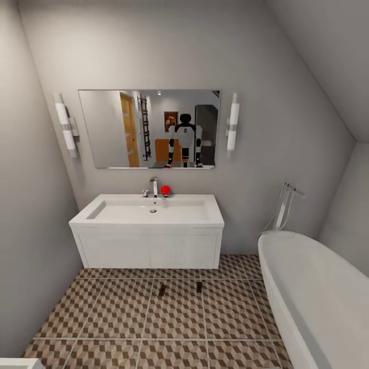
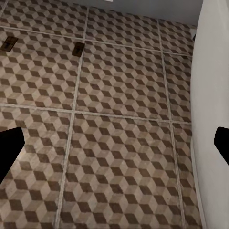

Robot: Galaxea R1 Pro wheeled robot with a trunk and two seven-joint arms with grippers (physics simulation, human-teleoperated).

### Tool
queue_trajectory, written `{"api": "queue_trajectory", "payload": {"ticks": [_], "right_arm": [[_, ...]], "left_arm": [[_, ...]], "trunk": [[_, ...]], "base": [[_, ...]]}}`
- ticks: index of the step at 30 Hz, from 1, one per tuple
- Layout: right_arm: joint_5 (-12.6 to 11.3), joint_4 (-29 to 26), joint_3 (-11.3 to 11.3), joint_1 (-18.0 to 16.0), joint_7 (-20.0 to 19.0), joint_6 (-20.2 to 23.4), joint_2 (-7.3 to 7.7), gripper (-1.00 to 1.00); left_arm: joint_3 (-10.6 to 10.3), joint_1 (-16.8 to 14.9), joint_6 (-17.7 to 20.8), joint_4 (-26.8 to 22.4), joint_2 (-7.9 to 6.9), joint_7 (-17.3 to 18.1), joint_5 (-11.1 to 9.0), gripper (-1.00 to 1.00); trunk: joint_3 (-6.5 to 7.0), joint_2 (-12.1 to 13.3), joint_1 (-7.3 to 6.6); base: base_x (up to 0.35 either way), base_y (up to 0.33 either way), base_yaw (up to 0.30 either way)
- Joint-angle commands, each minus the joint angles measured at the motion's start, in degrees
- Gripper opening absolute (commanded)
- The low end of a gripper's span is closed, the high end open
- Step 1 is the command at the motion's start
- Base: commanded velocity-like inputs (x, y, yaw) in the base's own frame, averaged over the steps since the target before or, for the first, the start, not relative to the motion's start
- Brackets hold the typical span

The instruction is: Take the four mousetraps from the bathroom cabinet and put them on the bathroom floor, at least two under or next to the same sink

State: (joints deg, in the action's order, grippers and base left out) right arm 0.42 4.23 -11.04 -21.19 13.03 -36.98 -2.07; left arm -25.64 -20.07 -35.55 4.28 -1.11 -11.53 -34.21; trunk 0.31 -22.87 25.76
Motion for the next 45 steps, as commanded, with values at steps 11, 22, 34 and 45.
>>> {"api": "queue_trajectory", "payload": {"ticks": [11,22,34,45], "right_arm": [[-0.1,0.3,-0.4,-0.1,0.4,-0.2,-0.09,1.0],[-0.2,0.3,-0.4,-0.1,0.4,-0.3,-0.13,1.0],[-0.2,0.3,-0.4,-0.1,0.4,-0.3,-0.13,1.0],[-0.1,0.3,-0.4,-0.1,0.4,-0.3,-0.13,1.0]], "left_arm": [[-0.3,0.0,-0.1,0.2,-0.07,-0.5,0.3,1.0],[-0.4,0.9,0.0,0.3,0.14,-0.5,0.3,1.0],[-0.4,1.2,0.0,0.2,0.14,-0.5,0.3,1.0],[-0.4,1.3,0.0,0.2,0.15,-0.5,0.3,1.0]], "trunk": [[-0.02,0.0,0.02],[-0.02,0.0,0.02],[-0.02,0.0,0.02],[-0.02,0.0,0.02]], "base": [[0.0,0.0,0.0],[0.0,0.0,-0.001],[-0.102,0.021,-0.159],[-0.316,0.116,-0.263]]}}
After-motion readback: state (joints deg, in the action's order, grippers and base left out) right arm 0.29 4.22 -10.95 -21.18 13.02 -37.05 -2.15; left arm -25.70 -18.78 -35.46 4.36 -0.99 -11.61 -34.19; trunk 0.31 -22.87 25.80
